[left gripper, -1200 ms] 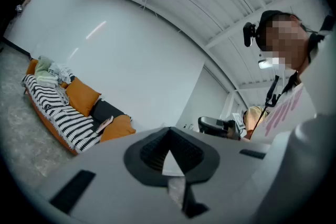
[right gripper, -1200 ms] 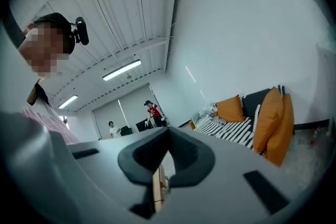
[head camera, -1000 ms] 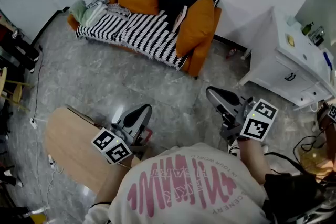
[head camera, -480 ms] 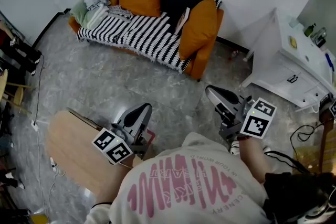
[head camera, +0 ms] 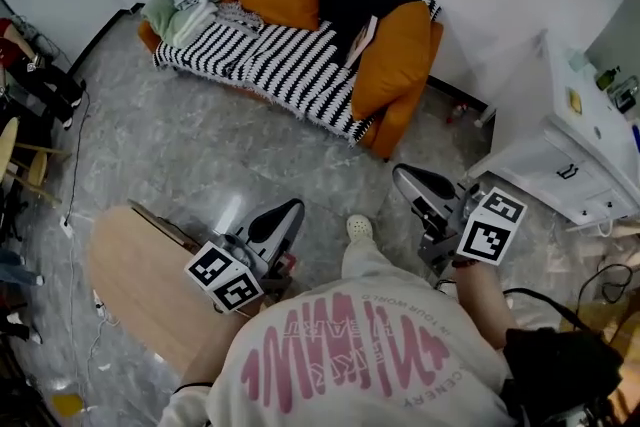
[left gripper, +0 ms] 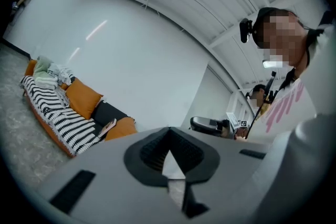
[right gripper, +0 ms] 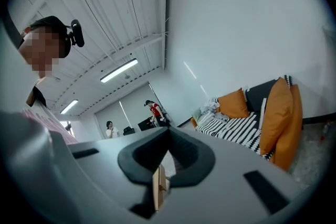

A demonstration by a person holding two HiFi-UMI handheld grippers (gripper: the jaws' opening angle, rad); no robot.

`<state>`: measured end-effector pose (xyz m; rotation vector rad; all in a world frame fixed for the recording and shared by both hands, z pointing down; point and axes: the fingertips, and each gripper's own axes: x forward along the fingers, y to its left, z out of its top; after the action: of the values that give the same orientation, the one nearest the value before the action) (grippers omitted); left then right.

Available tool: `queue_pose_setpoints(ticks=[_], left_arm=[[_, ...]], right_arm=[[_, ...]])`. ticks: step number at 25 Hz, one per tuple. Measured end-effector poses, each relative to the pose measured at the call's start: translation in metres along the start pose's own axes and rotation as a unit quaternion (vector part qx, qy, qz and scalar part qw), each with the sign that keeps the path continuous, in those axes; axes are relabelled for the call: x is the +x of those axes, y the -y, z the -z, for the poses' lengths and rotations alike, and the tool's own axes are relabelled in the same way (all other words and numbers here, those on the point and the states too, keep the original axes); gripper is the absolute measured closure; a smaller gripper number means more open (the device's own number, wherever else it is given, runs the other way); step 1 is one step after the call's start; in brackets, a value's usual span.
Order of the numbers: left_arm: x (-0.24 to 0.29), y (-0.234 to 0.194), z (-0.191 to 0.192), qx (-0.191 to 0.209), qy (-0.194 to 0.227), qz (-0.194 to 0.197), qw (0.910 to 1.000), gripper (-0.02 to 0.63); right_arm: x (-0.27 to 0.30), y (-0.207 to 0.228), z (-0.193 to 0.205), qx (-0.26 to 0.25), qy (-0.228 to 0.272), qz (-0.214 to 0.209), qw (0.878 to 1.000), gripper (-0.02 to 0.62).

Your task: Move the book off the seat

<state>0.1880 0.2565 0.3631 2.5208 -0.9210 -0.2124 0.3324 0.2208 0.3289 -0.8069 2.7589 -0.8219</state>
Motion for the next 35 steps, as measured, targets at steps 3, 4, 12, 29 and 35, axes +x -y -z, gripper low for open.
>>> queue_pose_setpoints(ticks=[3,4,12,29,35], left_arm=[[0.015,-0.014,-0.009,-0.001,0.006,-0.010,0.9999,0.598],[0.020,-0.020,-0.013,-0.001,0.008,-0.015,0.9999,0.598],[0.061,-0.066,-0.050,0.030,0.007,-0.057,0.9979,0.597],[0.165,-0.126,-0.047,-0.002,-0.011,-0.061,0.9980,0.597],[0.191,-0.141,-0.050,-0.006,-0.009,-0.066,0.9978,0.597]], right_arm=[[0.016,0.023,-0.014,0.003,-0.008,-0.007,1.000,0.589],[0.022,0.031,-0.020,0.003,-0.011,-0.008,1.000,0.589],[0.059,0.092,-0.057,-0.002,-0.038,-0.004,0.999,0.589],[0.109,0.208,-0.100,0.001,-0.077,-0.011,0.997,0.589],[0.116,0.239,-0.103,0.011,-0.090,-0.007,0.996,0.589]])
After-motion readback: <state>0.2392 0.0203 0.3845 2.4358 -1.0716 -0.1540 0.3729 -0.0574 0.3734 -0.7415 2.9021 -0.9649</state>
